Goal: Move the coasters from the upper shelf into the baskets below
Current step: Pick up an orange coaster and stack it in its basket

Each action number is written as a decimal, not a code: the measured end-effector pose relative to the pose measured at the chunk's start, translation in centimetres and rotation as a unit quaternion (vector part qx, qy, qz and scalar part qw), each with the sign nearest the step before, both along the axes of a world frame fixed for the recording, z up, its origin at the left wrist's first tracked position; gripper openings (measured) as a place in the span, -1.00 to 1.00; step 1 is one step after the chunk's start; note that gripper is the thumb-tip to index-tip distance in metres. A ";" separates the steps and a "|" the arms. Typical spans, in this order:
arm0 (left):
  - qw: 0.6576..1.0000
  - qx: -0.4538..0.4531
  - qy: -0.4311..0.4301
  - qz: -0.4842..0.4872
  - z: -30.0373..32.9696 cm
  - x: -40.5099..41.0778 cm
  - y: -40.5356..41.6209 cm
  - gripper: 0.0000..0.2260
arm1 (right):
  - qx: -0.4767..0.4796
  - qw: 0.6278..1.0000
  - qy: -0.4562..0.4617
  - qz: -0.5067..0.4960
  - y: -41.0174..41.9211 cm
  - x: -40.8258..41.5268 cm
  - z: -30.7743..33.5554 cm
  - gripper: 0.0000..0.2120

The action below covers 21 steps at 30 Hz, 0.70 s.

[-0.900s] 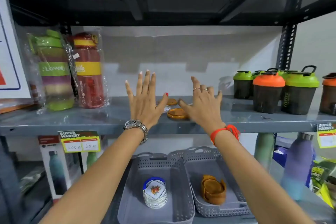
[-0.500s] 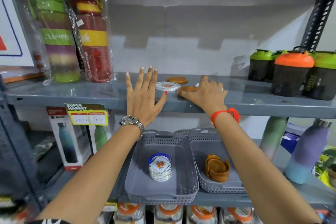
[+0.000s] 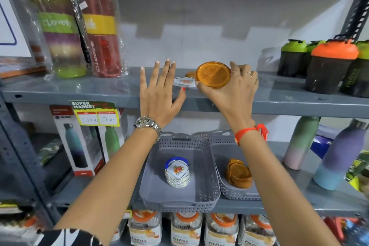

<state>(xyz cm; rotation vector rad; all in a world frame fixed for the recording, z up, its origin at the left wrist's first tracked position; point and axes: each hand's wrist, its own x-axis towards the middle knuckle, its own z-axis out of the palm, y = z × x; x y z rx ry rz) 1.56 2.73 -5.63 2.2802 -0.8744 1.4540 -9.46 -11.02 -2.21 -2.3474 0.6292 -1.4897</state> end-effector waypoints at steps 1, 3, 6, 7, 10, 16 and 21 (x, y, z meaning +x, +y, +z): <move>1.000 -0.002 0.001 -0.002 -0.1 0.0 0.0 -0.43 | -0.011 1.000 -0.017 0.003 0.3 -0.4 -0.1 -0.03; 1.000 -0.007 0.006 -0.005 -0.1 -0.1 0.0 -0.43 | -0.031 0.997 -0.064 0.014 0.8 -1.1 0.0 -0.06; 1.000 -0.010 0.012 -0.016 -0.2 -0.1 0.0 -0.42 | -0.059 0.988 -0.139 0.028 1.4 -2.2 0.6 -0.11; 1.000 -0.012 0.015 -0.021 -0.1 -0.1 0.0 -0.41 | -0.066 0.984 -0.162 0.034 1.6 -2.5 0.9 -0.12; 0.999 -0.016 0.028 -0.014 0.1 -0.3 0.1 -0.41 | -0.085 0.971 -0.215 0.054 2.4 -3.8 1.8 -0.14; 0.999 -0.024 0.042 -0.009 0.1 -0.5 0.1 -0.42 | -0.125 0.951 -0.273 0.070 4.1 -6.4 3.5 -0.16; 0.999 -0.030 0.039 -0.017 0.1 -0.6 0.0 -0.42 | -0.155 0.939 -0.300 0.065 4.5 -7.9 4.2 -0.18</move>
